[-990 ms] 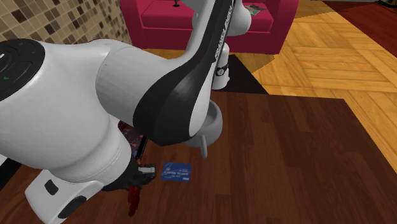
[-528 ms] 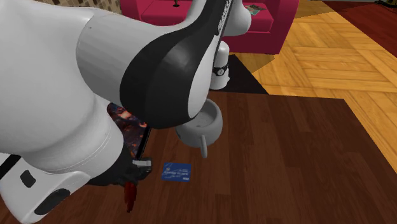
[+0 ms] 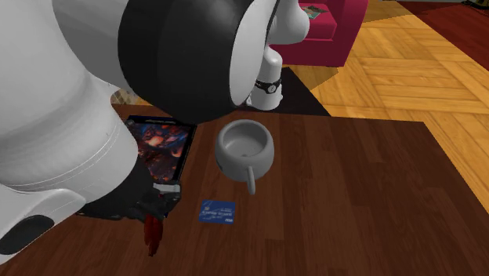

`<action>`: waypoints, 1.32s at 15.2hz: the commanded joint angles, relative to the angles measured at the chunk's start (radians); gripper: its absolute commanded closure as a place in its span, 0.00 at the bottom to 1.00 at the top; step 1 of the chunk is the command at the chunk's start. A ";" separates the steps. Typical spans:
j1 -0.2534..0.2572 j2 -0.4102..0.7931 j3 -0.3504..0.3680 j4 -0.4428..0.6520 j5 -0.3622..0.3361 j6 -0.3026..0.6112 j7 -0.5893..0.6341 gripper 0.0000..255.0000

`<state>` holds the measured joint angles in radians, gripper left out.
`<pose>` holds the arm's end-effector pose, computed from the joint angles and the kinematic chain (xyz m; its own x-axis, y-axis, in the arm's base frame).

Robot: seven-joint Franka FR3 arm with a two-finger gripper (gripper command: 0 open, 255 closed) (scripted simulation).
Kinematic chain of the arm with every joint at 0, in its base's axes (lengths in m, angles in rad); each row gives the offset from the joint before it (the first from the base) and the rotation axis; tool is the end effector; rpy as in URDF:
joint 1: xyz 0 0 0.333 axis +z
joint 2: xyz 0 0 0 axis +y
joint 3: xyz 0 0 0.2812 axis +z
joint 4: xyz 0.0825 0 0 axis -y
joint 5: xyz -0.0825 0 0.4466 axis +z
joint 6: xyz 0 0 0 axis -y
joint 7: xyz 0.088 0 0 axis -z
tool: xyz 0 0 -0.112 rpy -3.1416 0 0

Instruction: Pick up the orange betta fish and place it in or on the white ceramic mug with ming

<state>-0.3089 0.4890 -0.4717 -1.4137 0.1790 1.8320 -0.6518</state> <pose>0.5632 -0.4690 0.3877 0.9906 -0.1308 -0.0403 -0.1299 -0.9912 0.0235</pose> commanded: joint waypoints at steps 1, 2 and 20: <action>-0.004 0.001 -0.001 0.030 -0.001 -0.030 0.001 1.00; -0.005 -0.001 -0.002 0.042 -0.002 -0.043 0.002 1.00; 0.076 -0.194 -0.019 -0.042 -0.083 -0.137 0.063 1.00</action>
<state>-0.2562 0.3444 -0.4882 -1.3942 0.1174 1.6793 -0.6037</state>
